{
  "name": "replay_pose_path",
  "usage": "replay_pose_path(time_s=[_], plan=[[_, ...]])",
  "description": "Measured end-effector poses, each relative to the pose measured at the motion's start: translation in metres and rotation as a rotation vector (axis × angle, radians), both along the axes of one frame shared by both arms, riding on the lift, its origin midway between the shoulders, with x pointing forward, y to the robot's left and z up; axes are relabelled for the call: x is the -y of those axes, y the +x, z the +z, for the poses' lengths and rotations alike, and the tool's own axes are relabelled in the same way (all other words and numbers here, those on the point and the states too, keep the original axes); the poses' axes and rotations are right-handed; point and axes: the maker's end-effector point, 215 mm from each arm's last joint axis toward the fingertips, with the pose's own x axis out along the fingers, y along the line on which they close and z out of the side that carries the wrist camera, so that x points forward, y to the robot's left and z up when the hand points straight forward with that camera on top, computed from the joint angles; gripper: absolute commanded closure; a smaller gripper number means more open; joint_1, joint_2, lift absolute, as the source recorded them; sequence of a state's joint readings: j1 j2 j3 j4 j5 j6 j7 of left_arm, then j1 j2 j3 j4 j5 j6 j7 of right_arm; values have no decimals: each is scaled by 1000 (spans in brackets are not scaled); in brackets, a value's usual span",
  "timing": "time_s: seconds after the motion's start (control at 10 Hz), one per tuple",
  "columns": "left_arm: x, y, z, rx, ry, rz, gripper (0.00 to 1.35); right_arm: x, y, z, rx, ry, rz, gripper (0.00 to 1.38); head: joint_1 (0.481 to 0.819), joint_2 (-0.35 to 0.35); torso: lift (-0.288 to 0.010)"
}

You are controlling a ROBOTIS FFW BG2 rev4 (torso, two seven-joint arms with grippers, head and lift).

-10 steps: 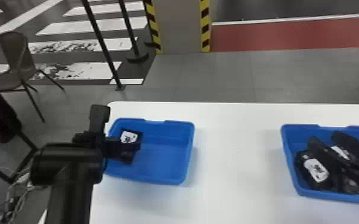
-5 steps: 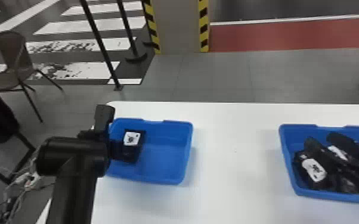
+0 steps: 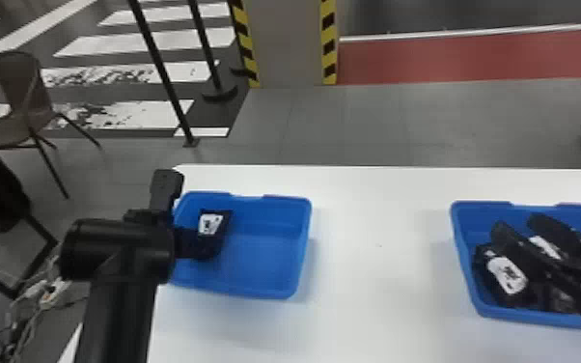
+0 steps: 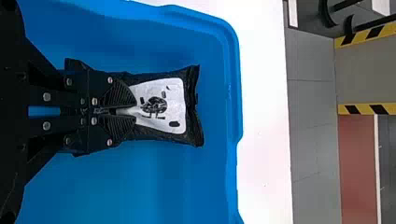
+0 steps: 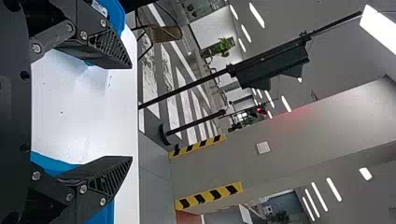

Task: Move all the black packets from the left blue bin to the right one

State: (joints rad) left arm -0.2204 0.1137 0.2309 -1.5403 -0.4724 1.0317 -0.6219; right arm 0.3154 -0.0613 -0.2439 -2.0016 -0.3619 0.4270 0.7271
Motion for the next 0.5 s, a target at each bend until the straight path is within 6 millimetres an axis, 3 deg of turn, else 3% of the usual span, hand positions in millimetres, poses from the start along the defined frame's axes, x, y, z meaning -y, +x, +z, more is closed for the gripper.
replay_pose_path(time_s=[0.2,0.3,0.5], plan=[[1,5,7,43,6,-41,1208,-1,1,3,6,4,3,364,695,206,-110],[2,5,27,93,22,-67,1208,-5,2,6,11,13,11,363,695,206,-110],[13,-16,89,224,77,-106,1208,-18,-2,9,12,41,48,364,695,216,-110]])
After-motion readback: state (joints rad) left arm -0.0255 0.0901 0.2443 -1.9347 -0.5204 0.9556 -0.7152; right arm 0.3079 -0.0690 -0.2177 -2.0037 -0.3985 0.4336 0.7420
